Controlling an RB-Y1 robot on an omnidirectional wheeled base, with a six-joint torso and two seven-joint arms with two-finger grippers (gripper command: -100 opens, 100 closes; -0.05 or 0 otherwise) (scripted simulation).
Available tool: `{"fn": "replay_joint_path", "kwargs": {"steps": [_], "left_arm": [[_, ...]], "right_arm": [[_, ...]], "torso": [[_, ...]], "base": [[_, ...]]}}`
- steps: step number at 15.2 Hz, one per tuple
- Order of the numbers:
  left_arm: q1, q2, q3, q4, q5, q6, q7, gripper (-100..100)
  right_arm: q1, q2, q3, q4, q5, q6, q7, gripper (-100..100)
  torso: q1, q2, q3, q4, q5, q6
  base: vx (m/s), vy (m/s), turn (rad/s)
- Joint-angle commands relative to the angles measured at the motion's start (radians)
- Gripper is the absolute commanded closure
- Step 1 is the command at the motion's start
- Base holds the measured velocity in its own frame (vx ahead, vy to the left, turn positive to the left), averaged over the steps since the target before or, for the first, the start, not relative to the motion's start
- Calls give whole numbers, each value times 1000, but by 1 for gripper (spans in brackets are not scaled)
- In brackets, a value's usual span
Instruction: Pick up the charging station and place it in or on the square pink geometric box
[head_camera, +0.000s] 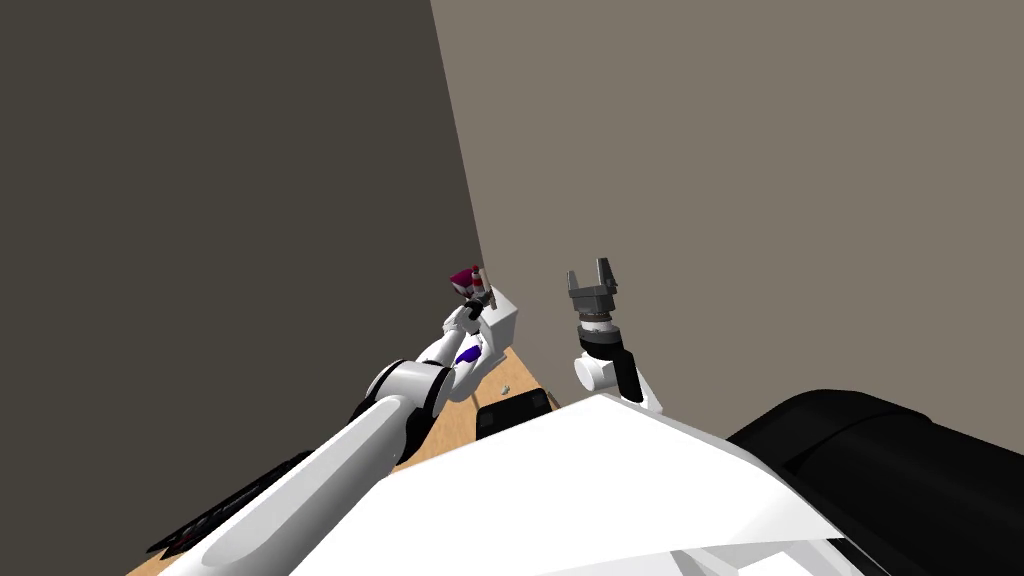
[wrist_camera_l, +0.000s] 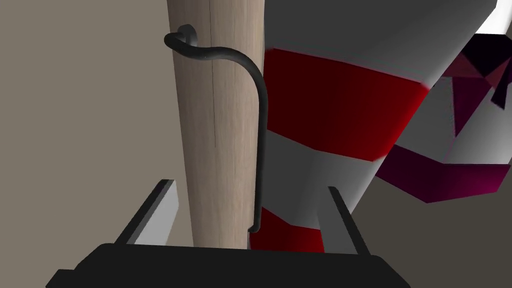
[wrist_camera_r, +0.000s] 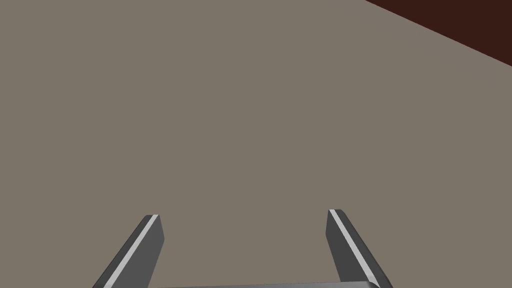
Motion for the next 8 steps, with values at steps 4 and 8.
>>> {"fn": "replay_joint_path", "kwargs": {"steps": [4, 8], "left_arm": [[-2, -5, -2, -2, 0, -3, 0, 100], [5, 34, 16, -14, 2, 5, 9, -100]], "right_arm": [[0, 0, 0, 0, 0, 0, 0, 0], [0, 0, 0, 0, 0, 0, 0, 0]], "torso": [[3, -3, -2, -1, 0, -4], [7, -3, -2, -1, 1, -4]], "base": [[-2, -3, -15], [-33, 26, -98]]}}
